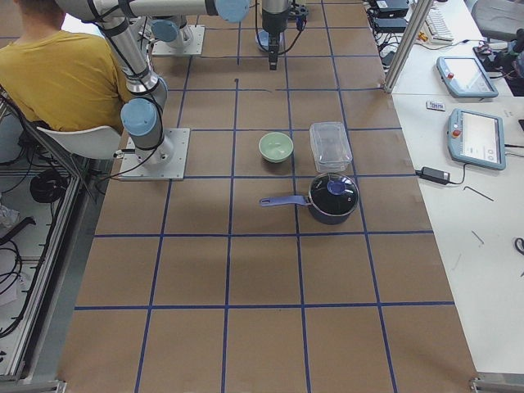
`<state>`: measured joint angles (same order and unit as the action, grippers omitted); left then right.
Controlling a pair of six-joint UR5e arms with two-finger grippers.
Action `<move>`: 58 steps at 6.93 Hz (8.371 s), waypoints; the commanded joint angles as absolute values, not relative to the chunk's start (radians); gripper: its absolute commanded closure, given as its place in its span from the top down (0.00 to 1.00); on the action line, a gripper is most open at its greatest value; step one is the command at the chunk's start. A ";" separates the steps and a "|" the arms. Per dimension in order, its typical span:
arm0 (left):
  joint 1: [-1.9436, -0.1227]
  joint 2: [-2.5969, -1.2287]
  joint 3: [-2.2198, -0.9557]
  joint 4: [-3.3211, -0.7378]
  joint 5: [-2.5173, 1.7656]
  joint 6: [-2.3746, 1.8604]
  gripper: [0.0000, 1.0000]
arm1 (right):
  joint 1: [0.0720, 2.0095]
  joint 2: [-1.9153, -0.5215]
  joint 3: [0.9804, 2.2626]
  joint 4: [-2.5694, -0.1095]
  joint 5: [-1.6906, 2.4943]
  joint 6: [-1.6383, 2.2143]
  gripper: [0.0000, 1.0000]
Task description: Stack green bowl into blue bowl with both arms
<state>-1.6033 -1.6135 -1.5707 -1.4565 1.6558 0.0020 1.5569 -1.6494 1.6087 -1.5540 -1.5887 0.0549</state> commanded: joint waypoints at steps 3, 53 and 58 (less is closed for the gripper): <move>-1.601 -1.612 -1.571 -1.460 1.655 0.006 1.00 | 1.560 -1.654 1.617 -1.554 -1.589 0.055 1.00; -1.605 -1.814 -1.542 -1.416 1.535 0.082 0.96 | 1.682 -1.383 1.715 -1.943 -1.629 0.292 0.00; -1.520 -1.617 -1.535 -1.533 1.554 0.090 0.99 | 1.989 -1.134 1.560 -2.052 -1.640 0.716 0.00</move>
<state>-1.5341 -1.6328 -1.5155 -1.5519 1.5541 0.0904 1.9396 -1.1865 1.6121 -2.0531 -1.6401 0.6540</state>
